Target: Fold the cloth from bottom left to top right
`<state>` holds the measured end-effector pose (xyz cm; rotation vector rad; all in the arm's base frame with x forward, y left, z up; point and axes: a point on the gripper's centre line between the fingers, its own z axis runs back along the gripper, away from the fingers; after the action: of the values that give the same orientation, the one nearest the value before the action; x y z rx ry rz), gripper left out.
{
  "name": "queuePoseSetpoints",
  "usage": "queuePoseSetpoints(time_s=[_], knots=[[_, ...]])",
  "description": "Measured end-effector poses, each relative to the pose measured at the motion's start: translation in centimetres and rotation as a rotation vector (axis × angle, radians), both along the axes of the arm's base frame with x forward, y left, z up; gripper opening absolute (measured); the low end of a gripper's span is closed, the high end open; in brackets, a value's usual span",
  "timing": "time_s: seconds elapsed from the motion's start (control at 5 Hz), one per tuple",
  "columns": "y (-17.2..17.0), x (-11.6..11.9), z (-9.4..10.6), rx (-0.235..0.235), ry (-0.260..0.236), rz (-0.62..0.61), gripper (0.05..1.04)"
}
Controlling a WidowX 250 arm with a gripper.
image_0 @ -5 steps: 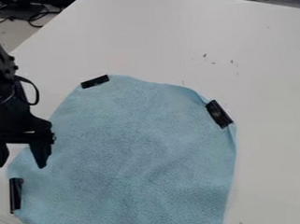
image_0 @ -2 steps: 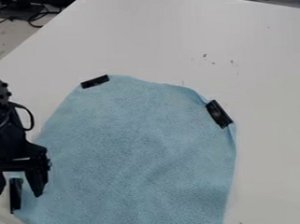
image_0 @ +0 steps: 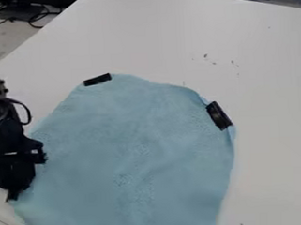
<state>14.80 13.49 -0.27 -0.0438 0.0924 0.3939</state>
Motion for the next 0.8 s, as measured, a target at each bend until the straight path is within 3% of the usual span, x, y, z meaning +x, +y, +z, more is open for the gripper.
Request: queuePoseSetpoints(time_s=[0.2, 0.4, 0.8], knots=[[0.3, 0.4, -0.1, -0.006, -0.007, -0.014, 0.234], [-0.1, 0.9, 0.6, 0.02, 0.021, -0.039, 0.137], [-1.8, 5.9, 5.5, 0.149, 0.02, -0.097, 0.066]])
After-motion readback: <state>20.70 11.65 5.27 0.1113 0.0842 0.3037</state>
